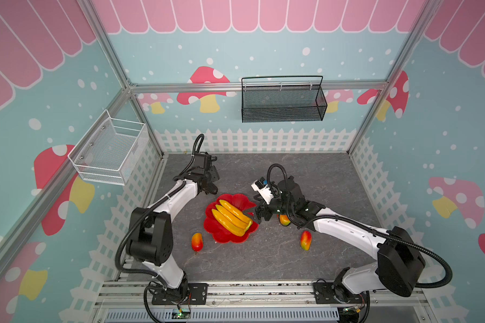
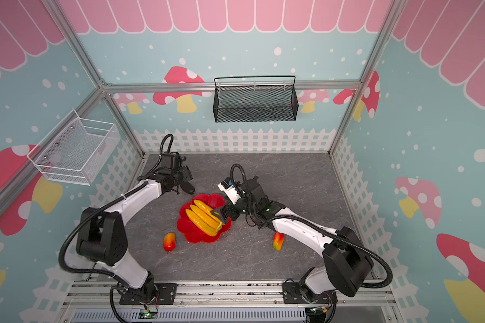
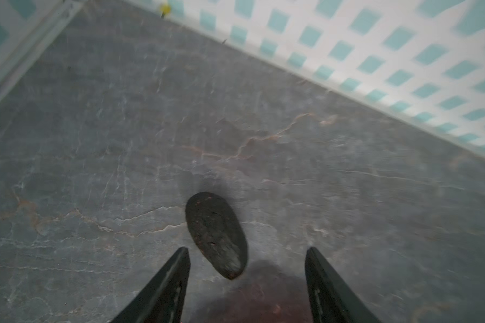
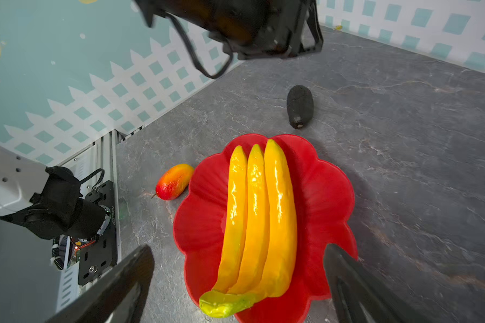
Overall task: Place and organize the fake fruits in the fruit bowl
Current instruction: 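Grasp the dark avocado with the left gripper and place it in the bowl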
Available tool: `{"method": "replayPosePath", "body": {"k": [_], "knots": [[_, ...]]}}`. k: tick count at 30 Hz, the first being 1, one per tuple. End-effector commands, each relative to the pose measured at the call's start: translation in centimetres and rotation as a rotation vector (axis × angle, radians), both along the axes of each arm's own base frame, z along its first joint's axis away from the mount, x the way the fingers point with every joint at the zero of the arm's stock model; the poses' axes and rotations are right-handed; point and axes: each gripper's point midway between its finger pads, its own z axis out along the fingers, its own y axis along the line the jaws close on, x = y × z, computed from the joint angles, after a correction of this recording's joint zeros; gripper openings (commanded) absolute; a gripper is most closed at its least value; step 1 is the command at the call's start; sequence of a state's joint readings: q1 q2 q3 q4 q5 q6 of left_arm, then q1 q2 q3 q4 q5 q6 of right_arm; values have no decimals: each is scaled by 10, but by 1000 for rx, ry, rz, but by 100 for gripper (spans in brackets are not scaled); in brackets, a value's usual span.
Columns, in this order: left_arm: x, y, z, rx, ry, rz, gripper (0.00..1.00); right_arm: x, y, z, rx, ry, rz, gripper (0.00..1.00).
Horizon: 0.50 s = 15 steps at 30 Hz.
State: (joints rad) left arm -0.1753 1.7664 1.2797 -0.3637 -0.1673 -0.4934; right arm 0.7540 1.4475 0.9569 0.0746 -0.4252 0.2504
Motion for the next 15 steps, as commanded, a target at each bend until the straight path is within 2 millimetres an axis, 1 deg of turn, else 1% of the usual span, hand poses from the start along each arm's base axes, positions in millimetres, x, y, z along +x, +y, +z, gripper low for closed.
{"method": "replayPosePath", "body": {"k": [1, 3, 6, 11, 15], "knots": [[2, 4, -32, -58, 111, 65, 66, -4, 6, -13, -39, 1, 18, 98], [9, 8, -43, -58, 124, 88, 67, -7, 6, -21, -50, 14, 21, 98], [19, 10, -54, -74, 137, 104, 68, -10, 5, -31, -66, 25, 23, 98], [22, 8, -78, -99, 183, 132, 68, -12, 0, -44, -103, 20, 22, 98], [24, 9, -89, -100, 199, 150, 65, -12, -3, -47, -124, 14, 24, 98]]}}
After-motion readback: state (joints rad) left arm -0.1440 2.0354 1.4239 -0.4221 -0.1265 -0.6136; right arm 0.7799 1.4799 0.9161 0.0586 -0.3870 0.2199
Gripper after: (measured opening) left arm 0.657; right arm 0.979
